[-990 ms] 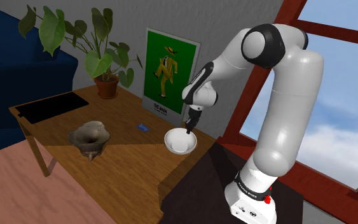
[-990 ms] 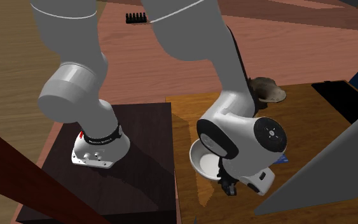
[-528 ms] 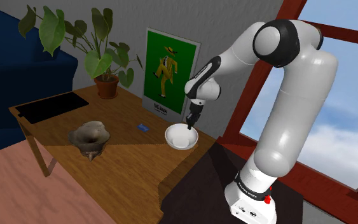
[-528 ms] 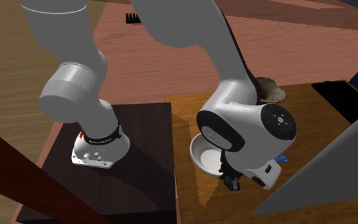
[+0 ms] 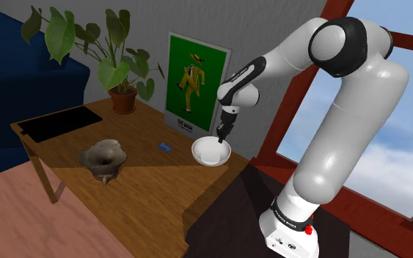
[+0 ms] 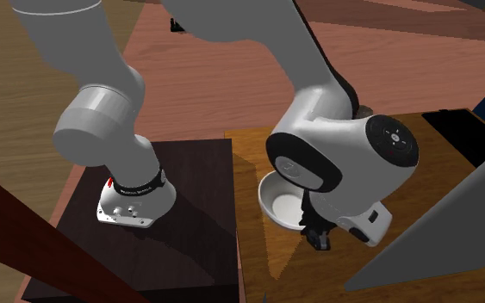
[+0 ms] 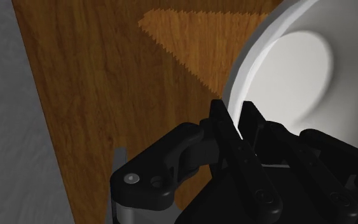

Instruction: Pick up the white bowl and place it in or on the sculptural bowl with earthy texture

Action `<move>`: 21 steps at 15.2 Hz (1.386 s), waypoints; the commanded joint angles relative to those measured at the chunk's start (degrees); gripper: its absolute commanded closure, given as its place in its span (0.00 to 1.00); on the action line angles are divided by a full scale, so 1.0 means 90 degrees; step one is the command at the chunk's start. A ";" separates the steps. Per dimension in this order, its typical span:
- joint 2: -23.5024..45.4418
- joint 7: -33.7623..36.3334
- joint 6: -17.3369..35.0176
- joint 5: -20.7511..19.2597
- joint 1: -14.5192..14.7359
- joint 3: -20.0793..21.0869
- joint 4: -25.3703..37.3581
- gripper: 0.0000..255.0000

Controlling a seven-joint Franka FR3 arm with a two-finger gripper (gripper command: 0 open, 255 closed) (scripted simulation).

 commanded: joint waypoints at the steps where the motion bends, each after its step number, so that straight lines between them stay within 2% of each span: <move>1: -0.0149 0.0098 -0.0166 -0.0116 0.0002 -0.0017 0.0037 1.00; 19: -0.1324 0.0749 -0.1711 -0.0823 -0.0054 0.0017 0.0540 1.00; 21: -0.1176 0.0994 -0.1720 -0.0692 0.0109 0.0185 0.0714 1.00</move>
